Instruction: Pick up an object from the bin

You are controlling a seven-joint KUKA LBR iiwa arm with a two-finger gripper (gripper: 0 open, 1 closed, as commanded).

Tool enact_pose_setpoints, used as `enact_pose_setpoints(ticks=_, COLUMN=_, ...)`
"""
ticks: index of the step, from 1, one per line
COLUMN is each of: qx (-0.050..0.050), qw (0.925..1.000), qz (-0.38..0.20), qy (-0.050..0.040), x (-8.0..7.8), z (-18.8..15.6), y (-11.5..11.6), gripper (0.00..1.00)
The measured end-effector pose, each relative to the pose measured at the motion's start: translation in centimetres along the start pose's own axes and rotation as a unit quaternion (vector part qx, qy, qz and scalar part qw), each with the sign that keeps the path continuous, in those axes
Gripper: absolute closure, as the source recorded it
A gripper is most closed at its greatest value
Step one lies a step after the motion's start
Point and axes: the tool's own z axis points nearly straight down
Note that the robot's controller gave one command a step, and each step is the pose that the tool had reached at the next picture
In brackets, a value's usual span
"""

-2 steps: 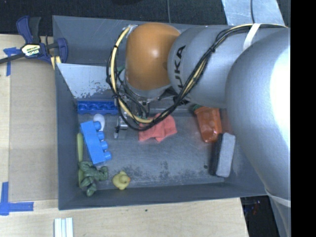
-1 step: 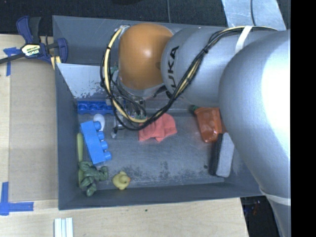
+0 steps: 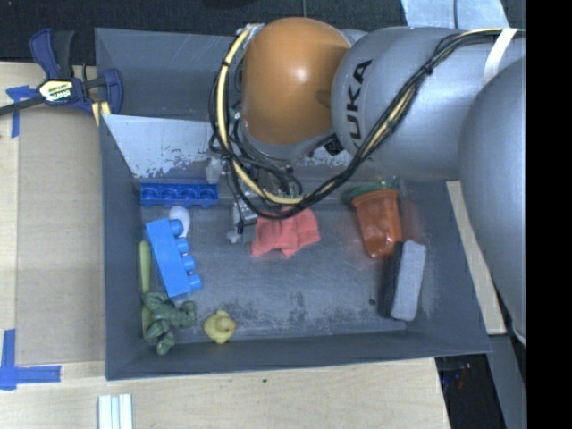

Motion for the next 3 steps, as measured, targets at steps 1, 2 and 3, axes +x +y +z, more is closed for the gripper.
enact_pose_setpoints(ticks=1, qx=0.001, qw=0.9995, qz=0.030, qy=-0.0054, x=3.6, z=-1.3, y=-1.5, gripper=0.00)
enact_pose_setpoints(ticks=2, qx=0.002, qw=0.9970, qz=-0.077, qy=-0.0074, x=2.8, z=0.6, y=-4.2, gripper=0.00)
enact_pose_setpoints(ticks=3, qx=0.001, qw=0.9999, qz=0.010, qy=-0.0058, x=2.5, z=-0.1, y=-7.0, gripper=0.00)
